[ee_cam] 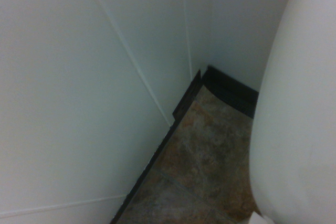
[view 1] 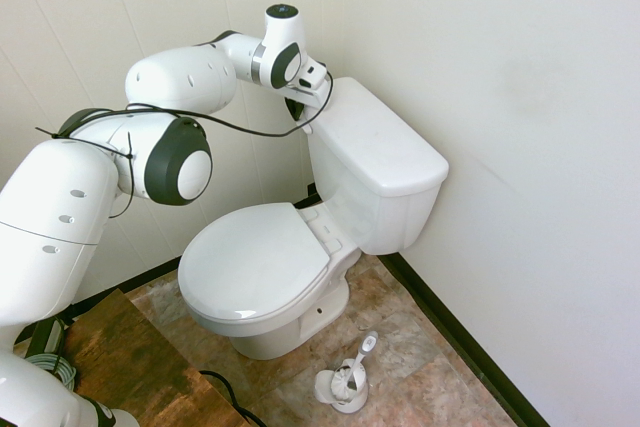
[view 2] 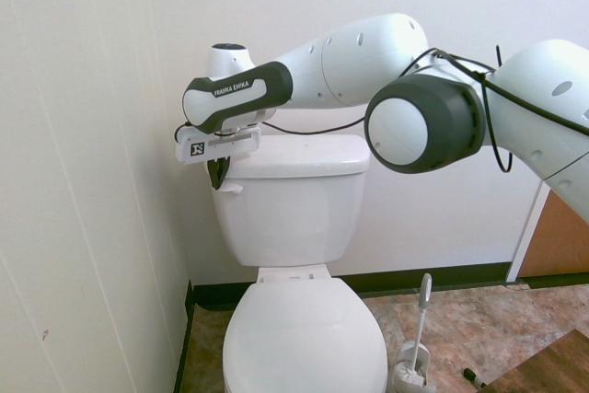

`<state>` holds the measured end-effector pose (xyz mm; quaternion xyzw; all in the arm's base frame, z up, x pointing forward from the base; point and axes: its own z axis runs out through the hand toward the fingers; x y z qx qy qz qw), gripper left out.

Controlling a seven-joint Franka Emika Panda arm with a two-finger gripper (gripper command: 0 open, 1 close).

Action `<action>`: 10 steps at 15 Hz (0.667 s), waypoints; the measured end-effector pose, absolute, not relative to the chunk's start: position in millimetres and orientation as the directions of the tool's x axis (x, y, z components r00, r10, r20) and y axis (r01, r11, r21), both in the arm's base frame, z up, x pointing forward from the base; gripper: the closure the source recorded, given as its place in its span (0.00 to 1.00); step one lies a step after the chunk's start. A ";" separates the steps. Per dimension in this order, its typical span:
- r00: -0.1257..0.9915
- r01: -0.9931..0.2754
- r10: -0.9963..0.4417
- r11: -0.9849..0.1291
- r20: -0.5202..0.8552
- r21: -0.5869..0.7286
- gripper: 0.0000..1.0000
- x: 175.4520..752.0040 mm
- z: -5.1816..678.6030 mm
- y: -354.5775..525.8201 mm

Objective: Flush the toilet

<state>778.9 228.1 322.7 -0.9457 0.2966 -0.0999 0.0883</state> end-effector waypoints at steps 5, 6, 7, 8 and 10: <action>0.799 -0.559 -0.587 -0.804 0.128 -0.201 1.00 760.6 363.9 211.9; 0.799 -0.566 -0.591 -0.803 0.117 -0.188 1.00 754.6 364.6 206.9; 0.797 -0.574 -0.595 -0.800 0.103 -0.175 1.00 748.3 363.6 201.6; 0.795 -0.583 -0.601 -0.795 0.088 -0.166 1.00 742.0 362.7 196.3; 0.786 -0.599 -0.614 -0.785 0.073 -0.162 1.00 731.0 363.8 184.2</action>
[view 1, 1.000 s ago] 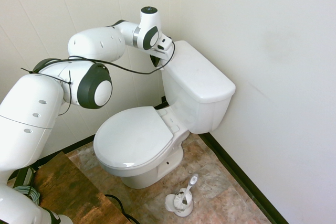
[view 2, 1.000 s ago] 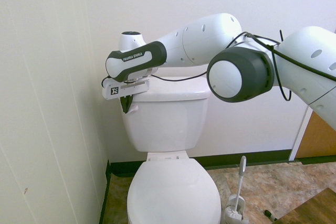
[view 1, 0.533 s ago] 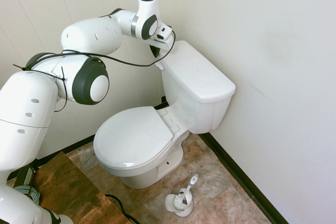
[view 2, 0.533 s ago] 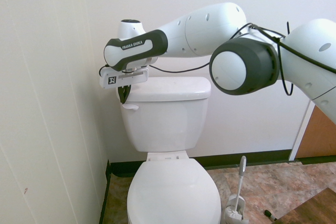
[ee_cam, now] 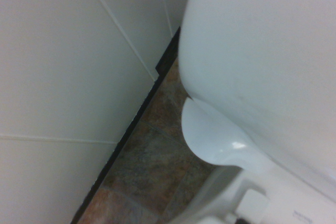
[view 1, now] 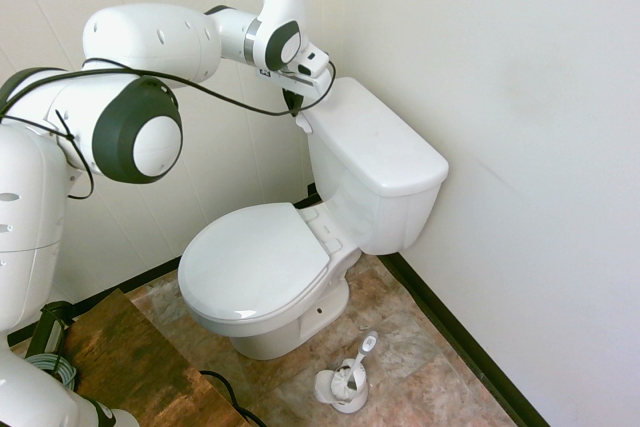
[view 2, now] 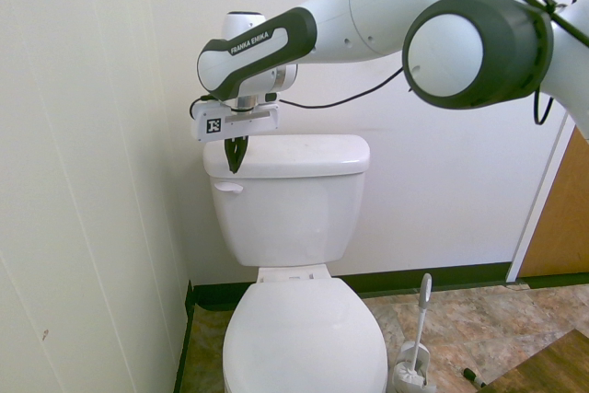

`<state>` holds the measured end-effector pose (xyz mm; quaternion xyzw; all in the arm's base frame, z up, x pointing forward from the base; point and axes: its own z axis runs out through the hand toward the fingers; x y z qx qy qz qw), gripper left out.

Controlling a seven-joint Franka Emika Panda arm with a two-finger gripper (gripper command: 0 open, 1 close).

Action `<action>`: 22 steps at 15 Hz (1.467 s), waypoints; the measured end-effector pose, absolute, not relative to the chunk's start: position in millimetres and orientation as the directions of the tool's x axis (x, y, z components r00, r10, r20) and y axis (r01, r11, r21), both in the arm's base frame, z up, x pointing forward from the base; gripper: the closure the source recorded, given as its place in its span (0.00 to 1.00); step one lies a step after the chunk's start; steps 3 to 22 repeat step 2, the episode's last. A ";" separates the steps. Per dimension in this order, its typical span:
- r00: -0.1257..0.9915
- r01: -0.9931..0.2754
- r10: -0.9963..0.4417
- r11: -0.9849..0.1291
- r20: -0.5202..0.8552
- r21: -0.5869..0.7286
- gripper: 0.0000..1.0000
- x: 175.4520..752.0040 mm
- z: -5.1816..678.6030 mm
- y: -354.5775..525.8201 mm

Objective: Flush the toilet

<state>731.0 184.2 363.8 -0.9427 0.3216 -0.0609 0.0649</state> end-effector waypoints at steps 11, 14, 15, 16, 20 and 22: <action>0.777 -0.610 -0.626 -0.774 0.066 -0.169 1.00 718.6 368.2 173.9; 0.777 -0.610 -0.626 -0.774 0.066 -0.169 1.00 718.6 368.2 173.9; 0.777 -0.610 -0.626 -0.774 0.066 -0.169 1.00 718.6 368.2 173.9; 0.777 -0.610 -0.626 -0.774 0.066 -0.169 1.00 718.6 368.2 173.9; 0.777 -0.610 -0.626 -0.774 0.066 -0.169 1.00 718.6 368.2 173.9; 0.777 -0.610 -0.626 -0.774 0.066 -0.169 1.00 718.6 368.2 173.9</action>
